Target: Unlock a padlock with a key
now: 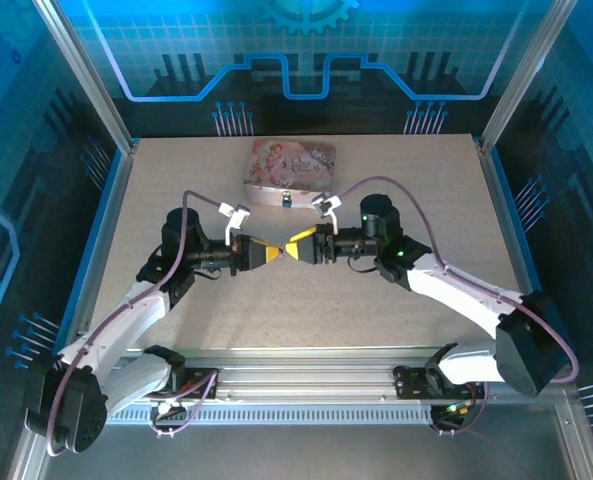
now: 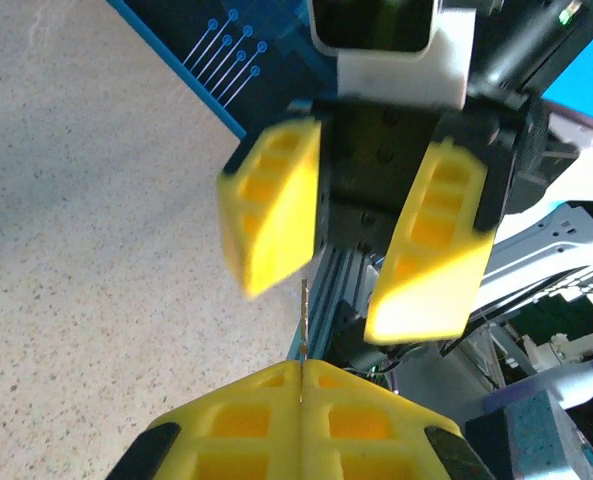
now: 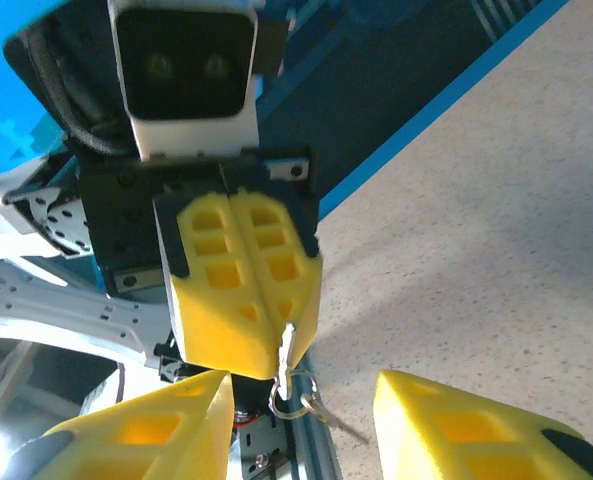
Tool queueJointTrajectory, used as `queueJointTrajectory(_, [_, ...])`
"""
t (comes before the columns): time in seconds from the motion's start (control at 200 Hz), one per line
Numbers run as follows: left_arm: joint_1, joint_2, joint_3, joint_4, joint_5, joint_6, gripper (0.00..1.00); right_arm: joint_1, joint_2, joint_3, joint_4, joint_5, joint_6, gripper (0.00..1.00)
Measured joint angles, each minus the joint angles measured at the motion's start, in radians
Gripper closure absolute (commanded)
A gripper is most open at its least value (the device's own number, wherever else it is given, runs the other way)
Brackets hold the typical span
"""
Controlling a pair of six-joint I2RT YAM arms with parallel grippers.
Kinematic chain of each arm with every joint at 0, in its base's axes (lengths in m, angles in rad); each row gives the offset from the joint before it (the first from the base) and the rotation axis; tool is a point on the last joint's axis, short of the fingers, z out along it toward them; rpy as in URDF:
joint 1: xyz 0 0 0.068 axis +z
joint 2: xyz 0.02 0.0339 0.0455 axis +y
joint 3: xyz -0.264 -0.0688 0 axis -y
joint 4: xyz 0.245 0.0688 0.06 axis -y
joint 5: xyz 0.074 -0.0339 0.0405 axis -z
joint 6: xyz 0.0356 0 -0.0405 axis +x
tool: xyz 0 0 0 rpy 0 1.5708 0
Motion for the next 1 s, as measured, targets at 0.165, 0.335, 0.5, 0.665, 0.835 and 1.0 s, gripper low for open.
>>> queueJointTrajectory(0.165, [0.0,0.0,0.05,-0.088,0.019,0.05,1.0,-0.044,-0.068,0.01,-0.078,-0.014,-0.037,0.52])
queueJointTrajectory(0.335, [0.0,0.005,0.095,-0.116,0.076,0.07,1.0,-0.042,-0.059,0.05,-0.117,-0.056,-0.056,0.51])
queueJointTrajectory(0.5, [-0.003,0.035,0.11,-0.149,0.117,0.078,1.0,-0.011,-0.011,0.089,-0.131,-0.089,-0.071,0.52])
queueJointTrajectory(0.665, [-0.02,0.053,0.119,-0.185,0.132,0.098,1.0,0.013,0.035,0.126,-0.153,-0.113,-0.089,0.81])
queueJointTrajectory(0.835, [-0.026,0.055,0.127,-0.221,0.134,0.114,1.0,0.021,0.054,0.136,-0.157,-0.131,-0.1,1.0])
queueJointTrajectory(1.0, [-0.027,0.055,0.132,-0.24,0.134,0.124,1.0,0.022,0.056,0.137,-0.158,-0.138,-0.094,1.0])
